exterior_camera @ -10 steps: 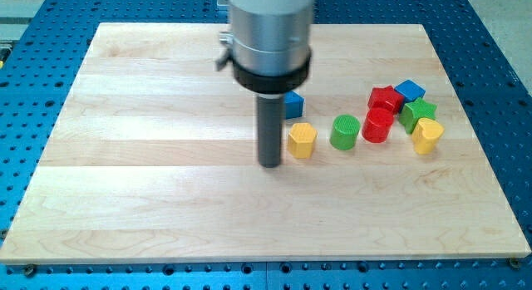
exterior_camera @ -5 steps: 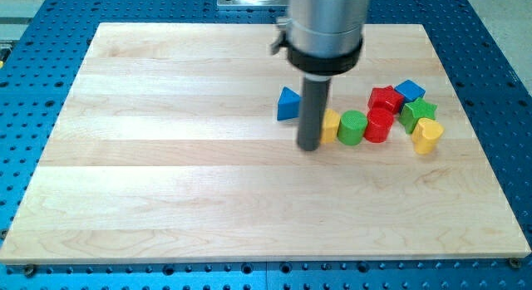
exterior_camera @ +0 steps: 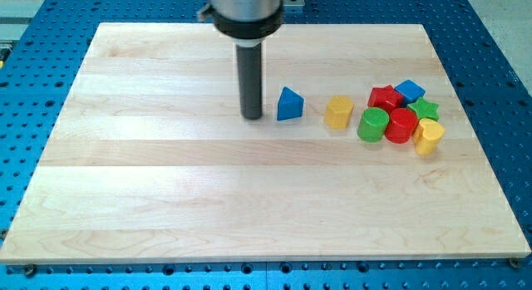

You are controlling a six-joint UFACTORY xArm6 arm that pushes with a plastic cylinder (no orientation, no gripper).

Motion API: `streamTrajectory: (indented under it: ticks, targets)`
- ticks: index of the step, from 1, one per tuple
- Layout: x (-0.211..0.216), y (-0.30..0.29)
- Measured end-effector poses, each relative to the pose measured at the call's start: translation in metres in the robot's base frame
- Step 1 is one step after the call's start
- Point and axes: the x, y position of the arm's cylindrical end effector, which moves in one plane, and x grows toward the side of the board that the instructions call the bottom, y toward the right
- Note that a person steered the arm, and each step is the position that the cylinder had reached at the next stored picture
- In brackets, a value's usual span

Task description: Move the blue triangle and the yellow hexagon into the group of blocks

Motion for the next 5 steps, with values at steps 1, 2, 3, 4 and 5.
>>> streamTrajectory:
  ticks: [1, 2, 3, 4, 5]
  targets:
    - [-0.013, 0.046]
    - [-0.014, 0.102]
    - [-0.014, 0.111]
    - [-0.023, 0.03]
    - [0.019, 0.04]
